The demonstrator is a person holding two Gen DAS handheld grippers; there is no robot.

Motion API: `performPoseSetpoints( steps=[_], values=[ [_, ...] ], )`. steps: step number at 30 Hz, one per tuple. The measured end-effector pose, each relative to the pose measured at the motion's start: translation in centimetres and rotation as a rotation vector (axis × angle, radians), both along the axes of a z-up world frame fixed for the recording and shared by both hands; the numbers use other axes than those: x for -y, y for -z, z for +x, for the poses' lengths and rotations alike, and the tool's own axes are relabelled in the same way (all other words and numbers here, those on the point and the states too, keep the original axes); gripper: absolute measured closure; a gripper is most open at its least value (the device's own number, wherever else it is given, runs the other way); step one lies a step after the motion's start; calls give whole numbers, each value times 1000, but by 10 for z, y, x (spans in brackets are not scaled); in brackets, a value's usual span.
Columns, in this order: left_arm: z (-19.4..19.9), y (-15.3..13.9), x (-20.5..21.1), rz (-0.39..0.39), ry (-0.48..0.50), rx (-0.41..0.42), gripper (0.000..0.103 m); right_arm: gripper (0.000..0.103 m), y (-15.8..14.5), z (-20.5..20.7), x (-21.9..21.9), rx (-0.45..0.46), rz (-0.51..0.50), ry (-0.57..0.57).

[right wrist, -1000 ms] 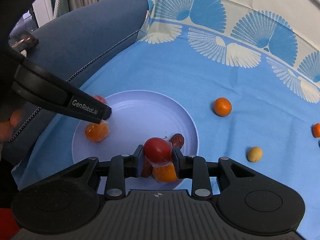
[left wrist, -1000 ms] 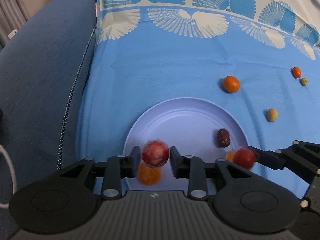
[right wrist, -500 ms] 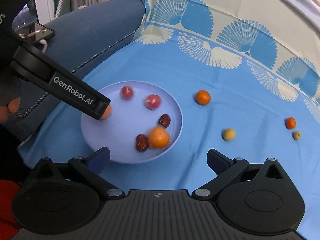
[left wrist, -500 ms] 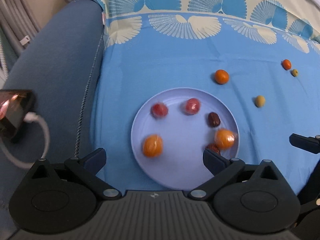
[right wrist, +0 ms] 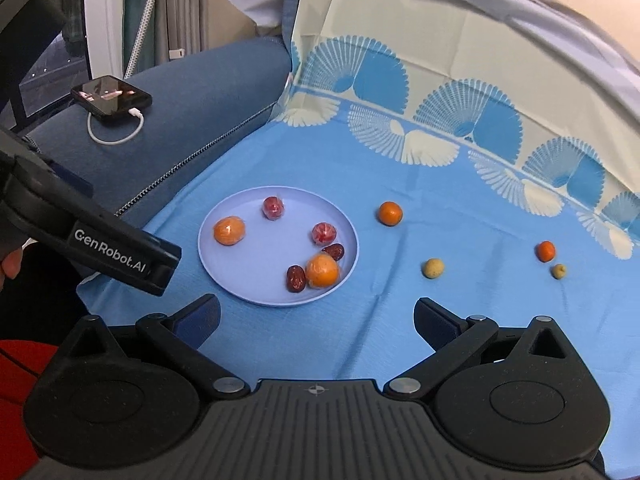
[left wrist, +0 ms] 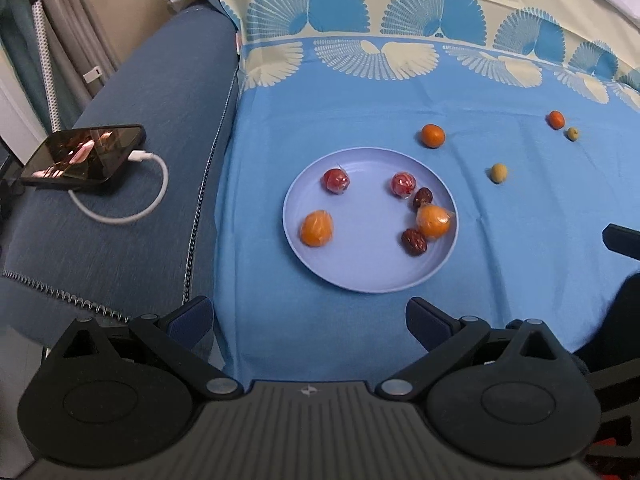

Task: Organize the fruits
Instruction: 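Lift both tools away from the plate toward the remaining fruits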

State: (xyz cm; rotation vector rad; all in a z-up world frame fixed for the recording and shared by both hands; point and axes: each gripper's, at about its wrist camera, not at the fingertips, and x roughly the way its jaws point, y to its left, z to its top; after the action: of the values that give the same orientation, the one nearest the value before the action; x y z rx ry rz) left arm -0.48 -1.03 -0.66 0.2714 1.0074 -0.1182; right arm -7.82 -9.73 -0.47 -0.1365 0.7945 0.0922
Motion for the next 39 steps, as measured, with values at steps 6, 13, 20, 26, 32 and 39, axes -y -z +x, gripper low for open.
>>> performPoseSetpoints(
  steps=[6,13,20,26,32,39],
  values=[
    [-18,-7,3,1,15,21,0,1,-9,-14,2,34,-1,16],
    [-26,-14,8,7,38,40,0,1,-15,-21,2,54,-8,10],
    [-28,-16,8,8,39,43,0,1,-16,-23,0,61,-9,9],
    [-29,-15,7,6,32,38,0,1,-16,-23,1,62,-2,18],
    [-26,-12,8,19,40,31,0,1,-12,-20,6,47,18,37],
    [-19,-6,21,46,67,7,0,1,-6,-13,28,39,53,113]
  ],
)
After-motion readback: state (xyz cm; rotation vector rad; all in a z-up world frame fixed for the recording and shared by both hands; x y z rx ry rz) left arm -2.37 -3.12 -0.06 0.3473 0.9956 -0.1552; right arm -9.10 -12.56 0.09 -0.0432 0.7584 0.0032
